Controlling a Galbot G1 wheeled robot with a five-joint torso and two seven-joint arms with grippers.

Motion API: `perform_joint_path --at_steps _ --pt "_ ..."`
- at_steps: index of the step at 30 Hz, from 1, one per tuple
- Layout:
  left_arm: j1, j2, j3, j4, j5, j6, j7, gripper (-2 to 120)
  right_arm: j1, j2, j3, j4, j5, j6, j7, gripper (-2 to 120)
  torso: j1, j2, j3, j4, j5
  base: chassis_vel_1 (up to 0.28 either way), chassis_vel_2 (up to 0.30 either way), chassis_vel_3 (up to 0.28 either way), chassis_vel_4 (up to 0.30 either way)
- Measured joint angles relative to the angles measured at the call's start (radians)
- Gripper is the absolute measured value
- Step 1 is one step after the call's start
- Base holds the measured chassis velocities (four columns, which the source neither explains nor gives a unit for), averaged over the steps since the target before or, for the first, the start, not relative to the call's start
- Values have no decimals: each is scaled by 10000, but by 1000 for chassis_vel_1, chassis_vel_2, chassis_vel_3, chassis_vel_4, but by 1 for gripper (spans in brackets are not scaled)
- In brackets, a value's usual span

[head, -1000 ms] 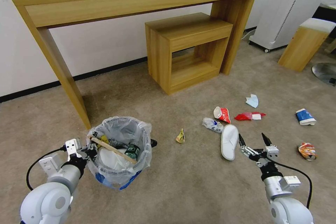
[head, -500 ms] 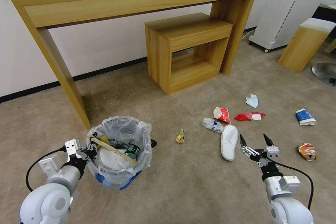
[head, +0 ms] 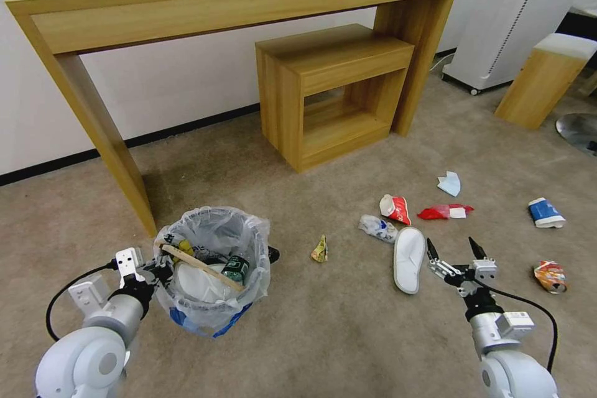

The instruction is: Pick up the trash bin and place the garbage on the floor into it.

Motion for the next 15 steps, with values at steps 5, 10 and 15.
perform_joint_path --at_steps 5,10,15 --pt "22 -10 -2 -49 20 -9 4 3 -53 -13 4 26 -7 15 0 100 0 0 0 -1 0 -10 16 16 -20" --pt "29 -24 -2 -70 34 -9 6 3 -78 -36 21 59 -14 17 0 100 0 0 0 -1 0 -23 41 35 -34" --pt "44 -31 -2 -101 41 -9 11 3 -90 -41 27 87 -24 18 0 100 0 0 0 -1 0 -38 39 41 -33"
